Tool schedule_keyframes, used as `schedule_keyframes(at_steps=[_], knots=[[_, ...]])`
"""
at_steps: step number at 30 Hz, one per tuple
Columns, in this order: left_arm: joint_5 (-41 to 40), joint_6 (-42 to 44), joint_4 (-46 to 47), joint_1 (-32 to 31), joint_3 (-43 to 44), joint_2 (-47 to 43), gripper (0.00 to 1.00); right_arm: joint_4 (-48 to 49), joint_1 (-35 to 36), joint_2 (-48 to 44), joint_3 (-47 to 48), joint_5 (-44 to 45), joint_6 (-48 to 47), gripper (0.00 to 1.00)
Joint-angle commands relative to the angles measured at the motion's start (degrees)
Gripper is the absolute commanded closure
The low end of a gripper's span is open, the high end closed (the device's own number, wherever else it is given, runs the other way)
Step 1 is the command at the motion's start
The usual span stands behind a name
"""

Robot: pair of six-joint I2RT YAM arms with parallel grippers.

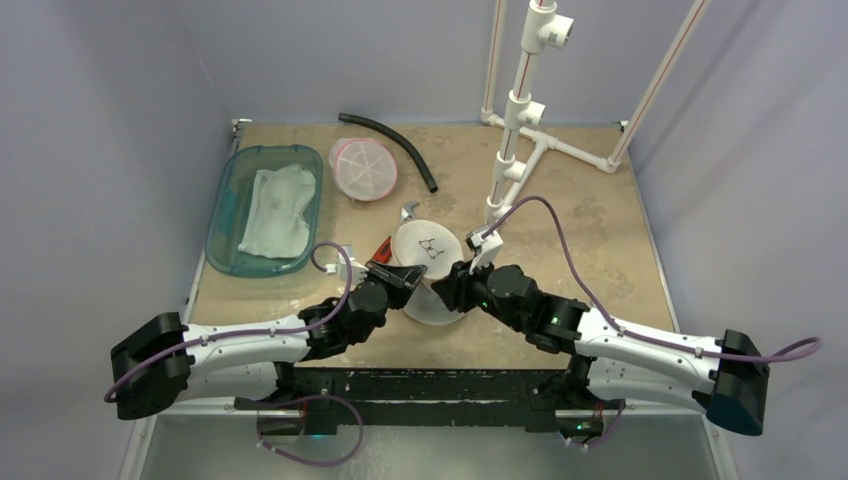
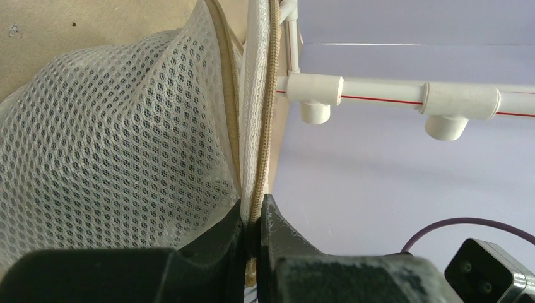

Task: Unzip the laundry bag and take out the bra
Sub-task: Unzip the laundry bag at the center of the board.

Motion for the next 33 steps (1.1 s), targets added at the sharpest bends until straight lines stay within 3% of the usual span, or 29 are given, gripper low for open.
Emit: schedule_keyframes(at_steps=[1,17,26,33], knots=[[-1.6,0.3,0.7,0.3,0.6,-0.5,1.00,-1.7,1.2,2.0,3.4,4.1,0.9,0.61],[-2.3,-0.5,0.5,0.3,-1.0,-1.8,1.00,-7.7,4.1,3.1,6.6,8.5,2.7,0.58],[-2.3,-0.5,0.2,0.3,-1.0,-1.9,1.00,-8.7,4.9,3.1,8.0,9.0,3.8,0.59],[-2.0,-0.4,0.0,0.2,-0.9,-2.0,1.00,-8.7,5.3,5.0,8.3,9.2,4.0,0.66]])
